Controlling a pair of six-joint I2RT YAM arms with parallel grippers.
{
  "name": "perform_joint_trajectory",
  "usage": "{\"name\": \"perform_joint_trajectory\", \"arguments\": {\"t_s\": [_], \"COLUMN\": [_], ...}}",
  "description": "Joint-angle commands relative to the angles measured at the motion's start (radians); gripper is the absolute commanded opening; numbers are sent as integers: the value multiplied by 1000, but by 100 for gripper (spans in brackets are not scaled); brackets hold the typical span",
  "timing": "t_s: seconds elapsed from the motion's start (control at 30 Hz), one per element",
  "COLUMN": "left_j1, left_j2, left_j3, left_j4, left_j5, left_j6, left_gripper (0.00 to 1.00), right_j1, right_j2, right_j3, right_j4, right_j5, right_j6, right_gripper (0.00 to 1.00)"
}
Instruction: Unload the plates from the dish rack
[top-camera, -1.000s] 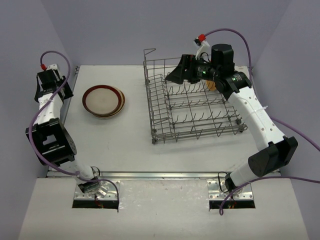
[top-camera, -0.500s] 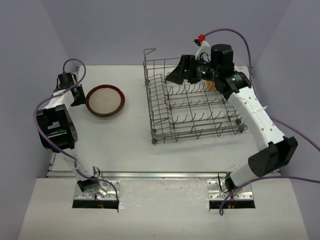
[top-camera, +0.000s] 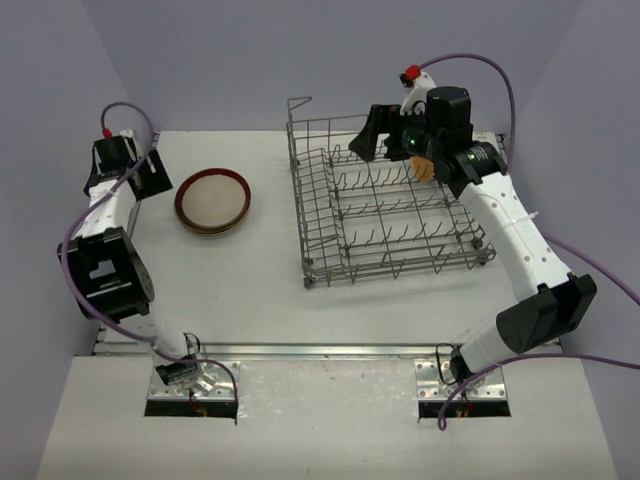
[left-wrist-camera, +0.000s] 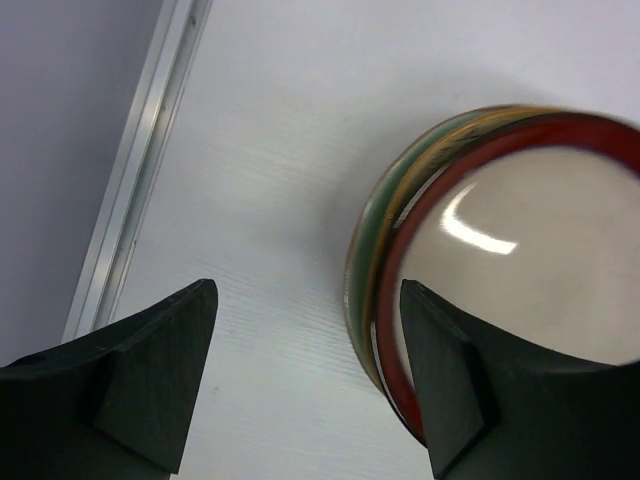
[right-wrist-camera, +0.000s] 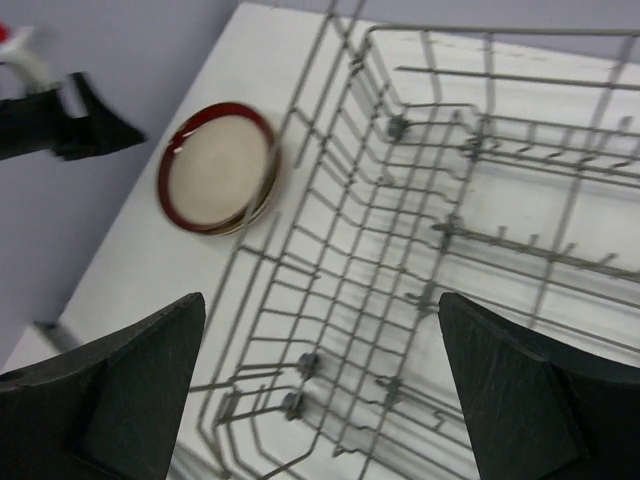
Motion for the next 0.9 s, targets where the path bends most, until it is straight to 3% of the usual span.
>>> {"name": "perform_joint_trajectory", "arguments": {"t_s": [0.0, 0.13, 0.3, 0.67, 0.8, 0.87], "left_j1": [-2, -57, -105, -117, -122, -125], "left_j2": [-264, -382, -479, -556, -553, -549], "left_j3": [35, 57, 28, -50, -44, -42], "left_j4": [115, 93, 52, 27, 26, 27], "left_j5": [182, 189, 193, 241, 247, 246], "left_j6": [-25, 23, 55, 87, 83, 80], "left_gripper": [73, 74, 75, 82, 83, 83], "right_j1": [-81, -139, -202, -266, -268, -268], "right_j2": [25, 126, 273, 542, 591, 612], "right_j3": [84, 135, 214, 405, 411, 406], "right_j4": [7, 10, 12, 14, 22, 23], "right_j5": [281, 466, 560, 569, 549, 555], "right_j6": [-127, -243, -281, -278, -285, -286], "right_gripper": [97, 93, 91, 76, 67, 58]}}
